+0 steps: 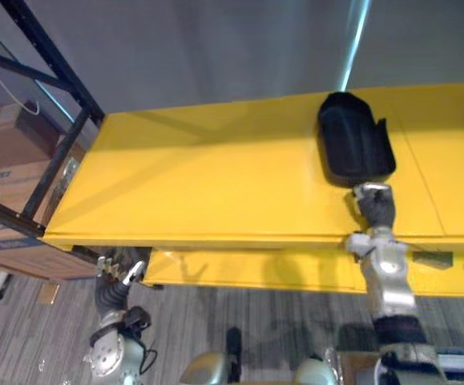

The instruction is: Walk over and take plastic housings, then place them on the shelf

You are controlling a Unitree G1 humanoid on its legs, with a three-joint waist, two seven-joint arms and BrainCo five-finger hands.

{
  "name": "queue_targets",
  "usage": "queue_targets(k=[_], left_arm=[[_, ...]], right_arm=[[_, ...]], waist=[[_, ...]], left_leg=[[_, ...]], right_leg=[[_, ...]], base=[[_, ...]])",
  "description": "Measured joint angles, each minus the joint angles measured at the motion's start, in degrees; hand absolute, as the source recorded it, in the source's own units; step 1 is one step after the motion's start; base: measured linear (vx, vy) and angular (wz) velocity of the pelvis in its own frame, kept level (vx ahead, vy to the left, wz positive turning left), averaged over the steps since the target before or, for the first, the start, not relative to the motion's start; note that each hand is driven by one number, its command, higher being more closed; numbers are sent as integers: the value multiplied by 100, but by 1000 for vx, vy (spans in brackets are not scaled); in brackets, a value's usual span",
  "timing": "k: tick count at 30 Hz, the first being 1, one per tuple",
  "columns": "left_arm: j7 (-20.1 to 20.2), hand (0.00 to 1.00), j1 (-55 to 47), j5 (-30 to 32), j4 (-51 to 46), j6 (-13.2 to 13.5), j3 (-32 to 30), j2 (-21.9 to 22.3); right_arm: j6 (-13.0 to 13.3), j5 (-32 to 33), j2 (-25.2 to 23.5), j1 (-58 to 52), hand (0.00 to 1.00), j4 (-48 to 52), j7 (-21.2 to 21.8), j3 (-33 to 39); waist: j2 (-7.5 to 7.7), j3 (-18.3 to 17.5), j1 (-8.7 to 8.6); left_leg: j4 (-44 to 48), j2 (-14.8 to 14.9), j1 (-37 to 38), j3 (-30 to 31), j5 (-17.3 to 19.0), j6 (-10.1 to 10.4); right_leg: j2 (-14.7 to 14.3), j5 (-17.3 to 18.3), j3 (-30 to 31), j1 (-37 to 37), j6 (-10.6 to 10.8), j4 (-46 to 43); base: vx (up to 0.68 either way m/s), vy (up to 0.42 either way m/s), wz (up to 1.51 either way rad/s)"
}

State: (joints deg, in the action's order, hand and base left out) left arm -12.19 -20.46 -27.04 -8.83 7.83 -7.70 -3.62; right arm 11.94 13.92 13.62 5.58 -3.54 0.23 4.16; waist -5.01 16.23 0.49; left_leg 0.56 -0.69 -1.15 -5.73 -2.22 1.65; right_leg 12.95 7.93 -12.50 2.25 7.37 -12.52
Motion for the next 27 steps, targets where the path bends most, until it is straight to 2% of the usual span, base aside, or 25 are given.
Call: queue_targets(k=[3,7,8,10,11,13,14,18,20,21,22,24,27], left_arm=[[-4,0,42,26,-10,38,-159,-3],[-8,0,76,40,-33,88,-360,-6],[-4,0,99,40,-42,88,-365,-21],[1,0,156,41,-47,86,-364,-21],[-24,0,152,45,-56,77,-366,-20],[2,0,140,45,-67,78,-366,-28],[-3,0,146,44,-75,78,-366,-22],[-3,0,110,26,-182,116,-348,88],[0,0,-3,-10,-271,282,-312,250],[1,0,-115,-10,-355,427,-260,306],[3,0,-169,-9,-427,505,-214,317],[2,0,-217,-9,-750,839,-118,401],[-19,0,-136,30,-952,1115,-104,438]], right_arm=[[7,277,-42,-329,100,832,359,-41],[303,1212,-44,-335,100,2301,1070,189],[438,1446,-45,-320,0,2587,1227,329],[678,1700,-44,-305,0,2813,1275,606],[805,1724,-48,-306,0,2823,1154,793],[921,1542,-81,-309,0,2832,639,1121],[930,1261,-179,-313,0,2828,192,1356],[911,253,-614,-787,0,2749,-1063,1893],[894,-162,-843,-1337,0,2596,-1633,1947],[896,-164,-1015,-1694,0,2457,-1806,1949],[897,-163,-1114,-1891,0,2414,-1873,1949],[950,-116,-1442,-2411,0,2374,-2036,1936],[1138,-114,-1604,-2649,0,2371,-2024,1909]], waist=[[86,53,-71],[225,89,-115],[252,74,-117],[276,64,-125],[311,16,-137],[362,-16,-134],[382,-27,-129],[420,-51,-130],[466,-82,-139],[505,-142,-146],[514,-183,-152],[516,-311,-255],[460,-373,-336]], left_leg=[[30,28,-6,-49,66,24],[418,126,-158,-258,367,3],[507,147,-201,-272,435,12],[613,181,-197,-290,516,9],[622,182,-181,-293,542,5],[697,189,-183,-294,578,-1],[736,201,-187,-294,594,0],[789,216,-188,-316,635,-17],[795,214,-186,-385,694,-21],[796,214,-182,-426,754,-22],[795,216,-185,-433,762,-23],[796,229,-182,-473,771,-17],[792,287,-127,-596,772,-3]], right_leg=[[-20,-7,36,-1,-1,37],[-92,-109,232,3,8,207],[-108,-135,250,14,13,240],[-137,-203,254,80,18,291],[-140,-224,254,107,16,309],[-145,-248,256,107,28,313],[-157,-285,264,107,35,319],[-172,-359,320,118,14,341],[-165,-366,357,155,8,407],[-168,-371,391,181,5,490],[-169,-371,414,184,5,526],[-179,-373,488,193,6,600],[-218,-394,567,192,-4,626]], base=[[47,-6,-11],[36,26,-25],[50,19,-17],[48,22,-7],[54,29,-3],[45,25,1],[32,21,0],[-9,12,-2],[-43,24,-17],[-50,19,-20],[-27,9,-19],[-9,-5,-13],[-27,-11,-22]])
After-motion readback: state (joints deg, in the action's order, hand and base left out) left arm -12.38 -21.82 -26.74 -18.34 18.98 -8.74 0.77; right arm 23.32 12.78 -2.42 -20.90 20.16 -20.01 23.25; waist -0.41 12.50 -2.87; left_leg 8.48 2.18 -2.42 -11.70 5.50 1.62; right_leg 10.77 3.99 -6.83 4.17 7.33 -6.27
